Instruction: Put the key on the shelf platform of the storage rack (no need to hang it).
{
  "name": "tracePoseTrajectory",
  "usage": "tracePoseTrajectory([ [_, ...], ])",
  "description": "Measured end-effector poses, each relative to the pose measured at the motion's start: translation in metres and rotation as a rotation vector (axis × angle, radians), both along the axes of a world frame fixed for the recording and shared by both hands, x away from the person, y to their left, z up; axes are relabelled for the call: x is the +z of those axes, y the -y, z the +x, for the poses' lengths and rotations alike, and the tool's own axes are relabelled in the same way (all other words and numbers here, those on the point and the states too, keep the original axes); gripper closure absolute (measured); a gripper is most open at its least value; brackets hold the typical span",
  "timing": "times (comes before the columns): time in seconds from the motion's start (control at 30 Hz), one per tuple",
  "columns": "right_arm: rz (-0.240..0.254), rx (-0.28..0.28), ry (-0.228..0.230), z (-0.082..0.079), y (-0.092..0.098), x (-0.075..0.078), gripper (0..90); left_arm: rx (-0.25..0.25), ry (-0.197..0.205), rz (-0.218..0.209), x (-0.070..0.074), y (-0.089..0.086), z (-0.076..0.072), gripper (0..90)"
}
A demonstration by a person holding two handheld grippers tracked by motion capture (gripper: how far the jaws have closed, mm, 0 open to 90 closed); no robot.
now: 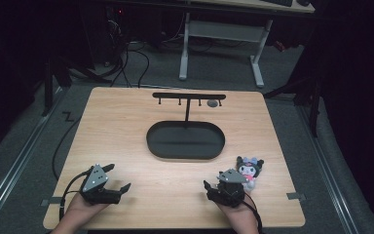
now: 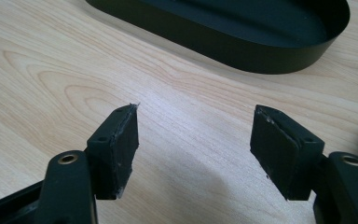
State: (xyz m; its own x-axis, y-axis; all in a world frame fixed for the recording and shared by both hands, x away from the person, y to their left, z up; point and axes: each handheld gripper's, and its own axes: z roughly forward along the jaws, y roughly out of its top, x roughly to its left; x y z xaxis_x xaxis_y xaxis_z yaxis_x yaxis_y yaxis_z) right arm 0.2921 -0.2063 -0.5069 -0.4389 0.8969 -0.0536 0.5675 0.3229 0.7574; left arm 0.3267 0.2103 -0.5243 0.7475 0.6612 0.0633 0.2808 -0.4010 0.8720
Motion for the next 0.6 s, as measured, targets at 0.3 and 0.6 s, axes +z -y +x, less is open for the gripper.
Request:
tracePoseTrajectory([
  [0.3,-0.008,0.024,-0.088,0.008,-0.006,0.004,32.2,-0.001,-0.005,0.003,0.0,0.0,0.001,9.5],
  [0.6,-0.071,0.059,-0.17,0.019,-0.016,0.005,31.8,-0.002,-0.006,0.002,0.0,0.0,-0.001,9.5],
])
